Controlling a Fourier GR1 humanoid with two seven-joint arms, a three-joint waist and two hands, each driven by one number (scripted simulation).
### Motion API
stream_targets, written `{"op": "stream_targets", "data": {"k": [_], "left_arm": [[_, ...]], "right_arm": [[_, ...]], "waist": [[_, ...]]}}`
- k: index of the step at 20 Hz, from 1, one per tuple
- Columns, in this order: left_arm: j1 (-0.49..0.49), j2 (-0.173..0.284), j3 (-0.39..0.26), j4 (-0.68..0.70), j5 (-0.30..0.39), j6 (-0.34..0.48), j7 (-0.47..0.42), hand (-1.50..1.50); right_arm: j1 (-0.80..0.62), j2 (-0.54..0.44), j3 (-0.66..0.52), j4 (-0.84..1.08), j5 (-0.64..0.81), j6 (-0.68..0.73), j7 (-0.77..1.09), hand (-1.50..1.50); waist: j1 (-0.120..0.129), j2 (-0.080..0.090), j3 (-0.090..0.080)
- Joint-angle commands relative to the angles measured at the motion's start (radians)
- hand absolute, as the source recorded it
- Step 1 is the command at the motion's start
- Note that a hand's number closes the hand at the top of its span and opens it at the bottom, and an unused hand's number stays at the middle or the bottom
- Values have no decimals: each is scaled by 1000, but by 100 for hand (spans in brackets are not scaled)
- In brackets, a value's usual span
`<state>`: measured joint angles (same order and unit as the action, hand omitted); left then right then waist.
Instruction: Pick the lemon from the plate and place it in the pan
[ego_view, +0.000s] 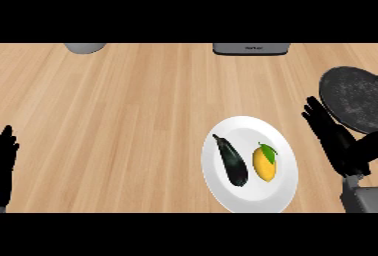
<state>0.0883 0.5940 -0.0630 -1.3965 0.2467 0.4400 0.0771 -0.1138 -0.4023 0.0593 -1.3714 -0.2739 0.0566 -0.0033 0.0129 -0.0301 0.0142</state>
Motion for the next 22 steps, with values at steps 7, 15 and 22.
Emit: {"op": "stream_targets", "data": {"k": [7,15,22], "left_arm": [[-117,-164,-191,-126,106,-206,19,0],[-161,-283,-251,-130,206,-328,33,0],[-179,-279,-264,-146,188,-310,67,0]], "right_arm": [[-337,-271,227,-181,466,95,-94,150],[-314,-70,386,-167,702,-114,-341,-150],[-421,-277,600,-184,1013,181,29,-150]], "waist": [[-1,-20,-65],[-9,31,-15],[-9,18,-21]]}}
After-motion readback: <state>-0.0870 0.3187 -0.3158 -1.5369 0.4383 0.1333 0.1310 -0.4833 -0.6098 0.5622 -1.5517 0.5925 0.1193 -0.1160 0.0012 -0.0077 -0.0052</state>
